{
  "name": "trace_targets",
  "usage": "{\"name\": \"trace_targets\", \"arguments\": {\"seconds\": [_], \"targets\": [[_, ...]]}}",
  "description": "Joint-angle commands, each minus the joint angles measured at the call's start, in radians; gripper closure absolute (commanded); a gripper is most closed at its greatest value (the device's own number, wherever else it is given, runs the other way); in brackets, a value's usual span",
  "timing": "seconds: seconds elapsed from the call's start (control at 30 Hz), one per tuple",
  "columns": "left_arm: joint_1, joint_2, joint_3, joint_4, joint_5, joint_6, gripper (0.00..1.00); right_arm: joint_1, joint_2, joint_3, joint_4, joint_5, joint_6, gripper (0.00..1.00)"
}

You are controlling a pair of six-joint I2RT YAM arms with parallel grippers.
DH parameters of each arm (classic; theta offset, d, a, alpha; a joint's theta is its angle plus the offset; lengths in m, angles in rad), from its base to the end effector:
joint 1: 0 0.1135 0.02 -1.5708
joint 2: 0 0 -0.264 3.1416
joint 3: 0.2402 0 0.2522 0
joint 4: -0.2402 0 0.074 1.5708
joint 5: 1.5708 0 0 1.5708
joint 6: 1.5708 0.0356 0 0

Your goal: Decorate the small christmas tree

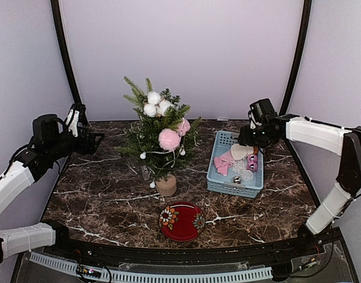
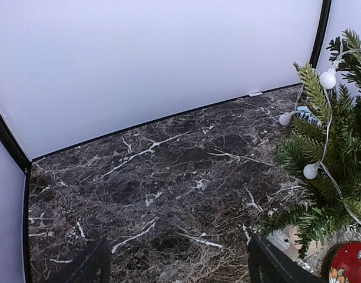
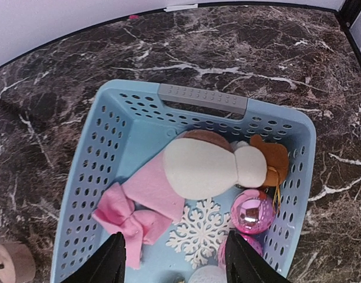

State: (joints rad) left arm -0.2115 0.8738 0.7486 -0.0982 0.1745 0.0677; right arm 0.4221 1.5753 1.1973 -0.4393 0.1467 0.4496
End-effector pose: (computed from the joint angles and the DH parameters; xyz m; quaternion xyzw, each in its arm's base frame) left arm 0.2015 -0.0496 0.3207 0.1622 0.7634 -0.1126 0.6150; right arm 0.3175 0.1369 0.2632 0.0397 0.9269 0.0931 0.3614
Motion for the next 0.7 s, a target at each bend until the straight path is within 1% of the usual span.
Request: {"name": "trace_targets", "arguments": {"seconds": [0.0, 0.1, 0.23, 0.33, 0.5, 0.67], "targets": [[0.003, 0.003, -0.009, 0.023, -0.003, 0.005, 0.18, -0.021, 0.100, 0.045, 0.059, 0.063, -0.023, 0.42], [0.003, 0.005, -0.008, 0.024, -0.005, 0.006, 0.18, -0.022, 0.167, 0.076, 0.053, 0.057, -0.052, 0.44], [0.003, 0.010, -0.008, 0.025, -0.005, 0.008, 0.18, -0.019, 0.243, 0.105, 0.046, -0.068, -0.072, 0.47], [0.003, 0.016, -0.005, 0.023, -0.003, 0.007, 0.18, -0.009, 0.278, 0.105, 0.058, -0.130, -0.066, 0.46], [0.003, 0.023, -0.002, 0.022, 0.000, 0.006, 0.18, 0.012, 0.340, 0.120, 0.061, -0.187, -0.055, 0.47], [0.003, 0.022, -0.002, 0.021, -0.005, 0.008, 0.18, 0.034, 0.366, 0.125, 0.042, -0.202, -0.039, 0.48]]}}
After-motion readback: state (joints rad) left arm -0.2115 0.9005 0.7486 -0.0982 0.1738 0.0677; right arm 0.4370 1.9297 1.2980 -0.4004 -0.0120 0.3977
